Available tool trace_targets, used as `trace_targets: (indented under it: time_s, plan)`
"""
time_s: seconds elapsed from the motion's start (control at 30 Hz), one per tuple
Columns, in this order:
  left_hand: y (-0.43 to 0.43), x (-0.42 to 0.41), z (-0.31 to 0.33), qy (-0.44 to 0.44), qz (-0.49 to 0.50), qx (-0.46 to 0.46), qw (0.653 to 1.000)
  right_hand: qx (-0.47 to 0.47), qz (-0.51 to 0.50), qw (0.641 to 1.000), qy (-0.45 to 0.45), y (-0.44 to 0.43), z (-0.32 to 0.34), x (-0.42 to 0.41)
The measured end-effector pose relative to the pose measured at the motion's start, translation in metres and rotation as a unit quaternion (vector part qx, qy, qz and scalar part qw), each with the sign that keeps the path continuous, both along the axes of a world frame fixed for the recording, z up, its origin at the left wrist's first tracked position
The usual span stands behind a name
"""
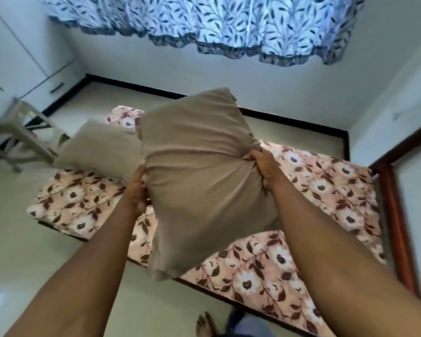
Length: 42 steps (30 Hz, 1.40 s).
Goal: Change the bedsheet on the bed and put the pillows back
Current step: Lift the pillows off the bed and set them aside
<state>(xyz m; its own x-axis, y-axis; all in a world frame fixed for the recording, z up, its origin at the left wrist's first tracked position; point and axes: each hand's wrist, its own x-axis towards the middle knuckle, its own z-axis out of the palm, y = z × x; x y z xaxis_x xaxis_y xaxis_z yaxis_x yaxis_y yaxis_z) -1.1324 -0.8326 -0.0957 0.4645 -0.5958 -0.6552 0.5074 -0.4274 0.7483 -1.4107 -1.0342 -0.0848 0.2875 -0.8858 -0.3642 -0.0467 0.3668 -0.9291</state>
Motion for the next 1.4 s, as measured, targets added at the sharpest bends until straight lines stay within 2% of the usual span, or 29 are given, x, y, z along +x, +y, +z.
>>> trace_targets:
  time_s: [0.1,0.2,0.27,0.37,0.47,0.73,1.0,1.23,1.33,1.4]
  plan:
    - [0.008,0.045,0.008,0.005,0.045,-0.048,0.998,0.06,0.087,0.994,0.022,0.0,-0.003,0.055]
    - [0.021,0.087,-0.002,0.004,0.072,-0.015,0.997,0.106,0.181,0.977,0.047,-0.01,-0.004,0.107]
    - [0.026,0.109,-0.003,0.002,0.077,0.014,0.997,0.109,0.204,0.97,0.079,-0.018,-0.008,0.139]
    - [0.031,0.144,-0.011,-0.012,0.07,0.052,0.996,0.055,0.238,0.957,0.159,-0.029,-0.018,0.19]
    - [0.034,0.187,-0.022,-0.035,0.078,0.064,0.994,0.041,0.26,0.944,0.197,-0.038,-0.025,0.243]
    - [0.022,0.305,-0.046,-0.041,0.117,0.049,0.991,-0.056,0.273,0.931,0.236,-0.065,-0.028,0.396]
    - [-0.028,0.482,-0.096,0.053,0.166,0.018,0.985,-0.135,0.245,0.914,0.294,-0.118,-0.046,0.626]
    - [-0.063,0.599,-0.167,0.079,0.127,0.063,0.987,-0.194,0.316,0.846,0.382,-0.17,-0.106,0.785]
    - [-0.072,0.623,-0.203,0.096,0.113,0.129,0.98,-0.171,0.419,0.79,0.413,-0.163,-0.164,0.815]
    - [-0.075,0.631,-0.226,0.089,0.11,0.168,0.975,-0.153,0.492,0.724,0.459,-0.147,-0.206,0.82]
